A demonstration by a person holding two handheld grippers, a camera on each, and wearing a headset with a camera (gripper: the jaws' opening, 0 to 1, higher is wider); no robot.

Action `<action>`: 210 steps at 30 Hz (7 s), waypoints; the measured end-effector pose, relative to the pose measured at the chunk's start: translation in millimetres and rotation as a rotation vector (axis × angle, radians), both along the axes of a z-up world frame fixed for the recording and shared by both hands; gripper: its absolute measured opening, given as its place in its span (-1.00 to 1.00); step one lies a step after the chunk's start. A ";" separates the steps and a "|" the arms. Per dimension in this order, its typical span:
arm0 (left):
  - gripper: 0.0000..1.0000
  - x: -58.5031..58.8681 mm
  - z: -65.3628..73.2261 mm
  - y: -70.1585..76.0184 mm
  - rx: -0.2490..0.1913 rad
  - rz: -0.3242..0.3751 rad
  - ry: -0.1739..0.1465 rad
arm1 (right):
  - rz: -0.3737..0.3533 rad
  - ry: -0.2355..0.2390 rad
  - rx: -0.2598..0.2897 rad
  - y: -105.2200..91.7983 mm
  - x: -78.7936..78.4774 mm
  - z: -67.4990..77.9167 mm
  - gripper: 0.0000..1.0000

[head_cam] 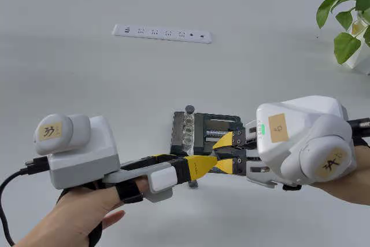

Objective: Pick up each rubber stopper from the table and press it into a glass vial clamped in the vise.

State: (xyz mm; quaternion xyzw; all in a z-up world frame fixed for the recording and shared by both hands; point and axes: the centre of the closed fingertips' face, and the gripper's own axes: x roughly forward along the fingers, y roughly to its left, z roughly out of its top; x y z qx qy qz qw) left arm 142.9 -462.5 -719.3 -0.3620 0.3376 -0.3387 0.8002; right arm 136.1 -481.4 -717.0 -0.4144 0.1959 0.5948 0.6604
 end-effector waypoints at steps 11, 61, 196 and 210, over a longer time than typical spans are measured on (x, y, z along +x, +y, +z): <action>-0.33 0.1 2.3 -9.3 -0.139 0.059 0.100 | 0.038 -0.084 -0.024 6.1 -0.6 8.5 -0.88; -0.82 -30.8 39.6 -6.9 -0.347 -0.254 0.164 | 0.038 0.229 0.217 7.6 -28.6 55.0 -0.70; 0.98 -16.5 -19.1 37.6 0.412 -0.273 -0.292 | 0.054 0.244 -0.227 -13.3 13.3 0.2 -0.89; 0.98 -18.2 -24.9 37.6 0.452 -0.266 -0.309 | 0.123 0.220 -0.345 -0.1 44.2 -7.7 -0.89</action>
